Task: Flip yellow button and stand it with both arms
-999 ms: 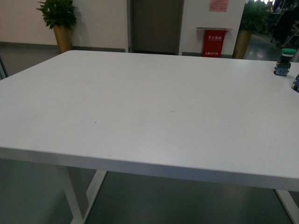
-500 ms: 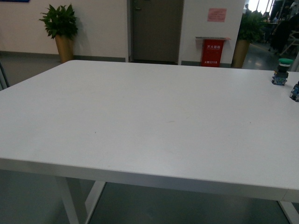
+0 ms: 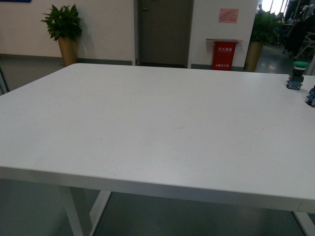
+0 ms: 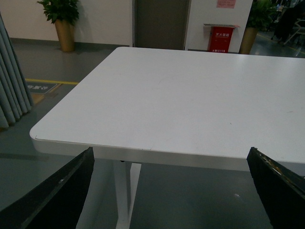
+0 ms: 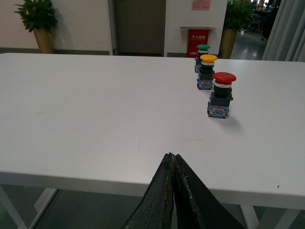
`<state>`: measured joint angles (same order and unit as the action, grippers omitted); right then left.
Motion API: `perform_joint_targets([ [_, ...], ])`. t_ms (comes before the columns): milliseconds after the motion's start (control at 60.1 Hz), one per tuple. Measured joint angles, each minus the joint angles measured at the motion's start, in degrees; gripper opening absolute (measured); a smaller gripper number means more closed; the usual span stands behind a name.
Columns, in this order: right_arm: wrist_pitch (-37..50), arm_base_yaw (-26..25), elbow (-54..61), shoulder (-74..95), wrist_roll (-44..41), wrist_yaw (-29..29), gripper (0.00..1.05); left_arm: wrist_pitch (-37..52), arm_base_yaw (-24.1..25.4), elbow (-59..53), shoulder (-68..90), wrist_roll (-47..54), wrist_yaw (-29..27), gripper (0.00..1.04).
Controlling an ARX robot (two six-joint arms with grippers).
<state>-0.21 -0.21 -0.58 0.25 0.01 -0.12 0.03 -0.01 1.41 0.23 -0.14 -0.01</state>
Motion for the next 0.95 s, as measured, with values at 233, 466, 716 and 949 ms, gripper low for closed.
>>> perform_joint_targets([
  [233, 0.0, 0.0, 0.0, 0.0, 0.0, 0.0, 0.4, 0.0, 0.0, 0.0, 0.0, 0.0, 0.0, 0.99],
  [466, 0.0, 0.0, 0.0, 0.0, 0.0, 0.0, 0.77, 0.0, 0.0, 0.0, 0.0, 0.0, 0.0, 0.99],
  [716, 0.0, 0.0, 0.0, 0.0, 0.0, 0.0, 0.97, 0.0, 0.0, 0.0, 0.0, 0.0, 0.0, 0.99],
  [949, 0.0, 0.0, 0.0, 0.0, 0.0, 0.0, 0.98, 0.0, 0.0, 0.0, 0.0, 0.0, 0.0, 0.99],
])
